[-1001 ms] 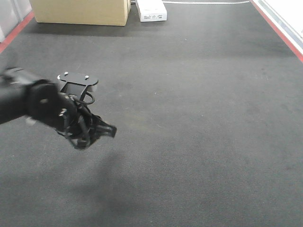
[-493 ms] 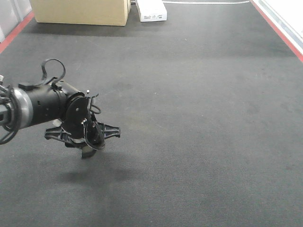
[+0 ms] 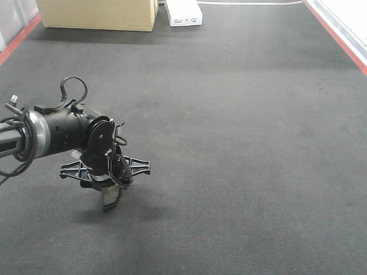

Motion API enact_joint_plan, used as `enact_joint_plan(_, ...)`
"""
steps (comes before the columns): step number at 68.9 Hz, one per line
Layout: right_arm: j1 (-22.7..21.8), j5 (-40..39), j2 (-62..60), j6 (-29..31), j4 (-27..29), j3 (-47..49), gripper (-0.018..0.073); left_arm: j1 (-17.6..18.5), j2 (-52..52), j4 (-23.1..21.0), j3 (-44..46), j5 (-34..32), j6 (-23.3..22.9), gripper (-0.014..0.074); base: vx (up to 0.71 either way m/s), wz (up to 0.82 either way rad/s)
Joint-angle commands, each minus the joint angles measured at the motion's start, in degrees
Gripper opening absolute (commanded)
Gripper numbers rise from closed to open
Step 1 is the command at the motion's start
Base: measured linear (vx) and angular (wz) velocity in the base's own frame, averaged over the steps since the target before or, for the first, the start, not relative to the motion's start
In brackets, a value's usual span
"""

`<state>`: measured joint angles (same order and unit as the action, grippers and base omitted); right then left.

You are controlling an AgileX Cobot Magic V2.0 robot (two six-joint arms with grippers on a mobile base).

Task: Move and align brake pads A on conveyor
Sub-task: 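Lower the left gripper to the belt and release its brake pad, then raise the open left gripper away from the placed pad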

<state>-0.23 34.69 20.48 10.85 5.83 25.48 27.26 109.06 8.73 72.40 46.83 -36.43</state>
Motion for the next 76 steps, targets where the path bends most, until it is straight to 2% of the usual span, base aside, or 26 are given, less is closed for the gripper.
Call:
enact_joint_plan(1,-0.3,-5.4,0.3,0.6,0.1,1.8,0.0014,0.3,-3.4,0.1,1.7,-0.6,-0.1,0.0430,0.00,0.00)
enact_joint_plan(9,-0.3,-5.4,0.3,0.6,0.1,1.8,0.0014,0.3,-5.7,0.7,1.7,-1.3,-0.1,0.0430,0.00,0.00)
enact_joint_plan(18,-0.3,-5.4,0.3,0.6,0.1,1.8,0.0014,0.3,-9.9,4.4,1.7,-0.4,-0.1,0.0428,0.00,0.00)
enact_joint_plan(26,-0.3,-5.4,0.3,0.6,0.1,1.8,0.0014,0.3,-15.1,8.1,-0.5,-1.5,-0.1,0.0389,0.00,0.00)
enact_joint_plan(32,-0.3,-5.4,0.3,0.6,0.1,1.8,0.0014,0.3,-19.9,9.3,-3.8,-3.4,-0.2,0.0318,0.00,0.00)
enact_joint_plan(46,-0.3,-5.4,0.3,0.6,0.1,1.8,0.0014,0.3,-30.5,9.7,-11.6,-8.1,-0.2,0.0083,0.00,0.00)
enact_joint_plan(52,-0.3,-5.4,0.3,0.6,0.1,1.8,0.0014,0.3,-34.7,11.2,-14.6,-9.1,-0.2,-0.0010,0.00,0.00)
enact_joint_plan(69,-0.3,-5.4,0.3,0.6,0.1,1.8,0.0014,0.3,-48.7,12.6,-22.3,-9.7,-0.2,-0.0008,0.00,0.00)
enact_joint_plan(76,-0.3,-5.4,0.3,0.6,0.1,1.8,0.0014,0.3,-55.4,12.6,-25.9,-10.4,1.2,-0.0008,0.00,0.00)
